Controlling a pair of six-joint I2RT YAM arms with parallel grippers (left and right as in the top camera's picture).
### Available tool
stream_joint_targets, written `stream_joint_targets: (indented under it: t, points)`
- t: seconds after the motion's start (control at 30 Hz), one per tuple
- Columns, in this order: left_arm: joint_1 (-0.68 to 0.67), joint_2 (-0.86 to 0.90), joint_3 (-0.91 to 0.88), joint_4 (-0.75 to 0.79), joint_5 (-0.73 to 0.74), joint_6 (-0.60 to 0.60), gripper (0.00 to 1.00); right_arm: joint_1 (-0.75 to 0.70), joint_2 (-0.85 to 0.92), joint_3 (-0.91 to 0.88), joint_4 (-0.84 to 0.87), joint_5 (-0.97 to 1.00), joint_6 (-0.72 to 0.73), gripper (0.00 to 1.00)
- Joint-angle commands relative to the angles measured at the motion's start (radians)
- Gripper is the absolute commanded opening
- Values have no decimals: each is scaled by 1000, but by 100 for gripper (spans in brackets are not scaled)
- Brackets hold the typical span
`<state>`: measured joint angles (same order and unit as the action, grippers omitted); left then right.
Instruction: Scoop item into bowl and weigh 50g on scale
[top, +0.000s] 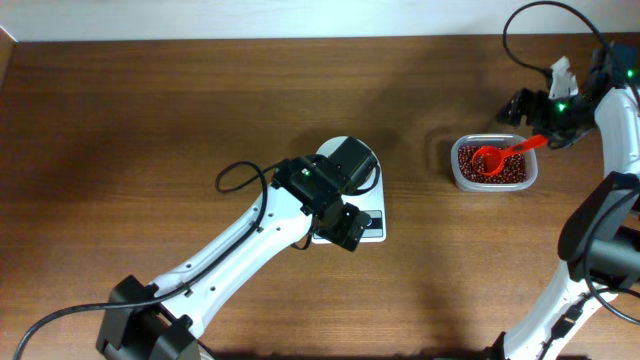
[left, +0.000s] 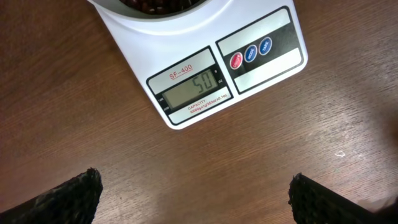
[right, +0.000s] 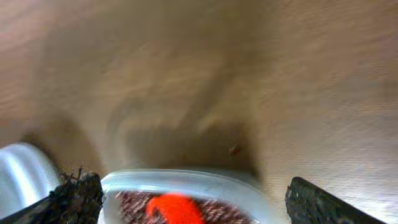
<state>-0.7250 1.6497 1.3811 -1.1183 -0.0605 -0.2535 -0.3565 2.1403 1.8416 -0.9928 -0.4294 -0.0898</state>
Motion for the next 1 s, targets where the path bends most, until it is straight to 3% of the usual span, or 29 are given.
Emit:
stream_joint_targets:
  t: [0.0, 0.17, 0.33, 0.97]
  points:
    - [3, 3, 11, -2, -8, 8, 99, 3, 11, -8, 60, 144, -8, 95]
    - [3, 3, 11, -2, -8, 9, 99, 3, 11, -8, 172, 229, -8, 100]
    - [3, 3, 11, -2, -8, 8, 99, 38, 11, -8, 179, -76, -11, 99]
    - [3, 3, 11, -2, -8, 8, 99, 108, 11, -8, 171, -75, -11, 99]
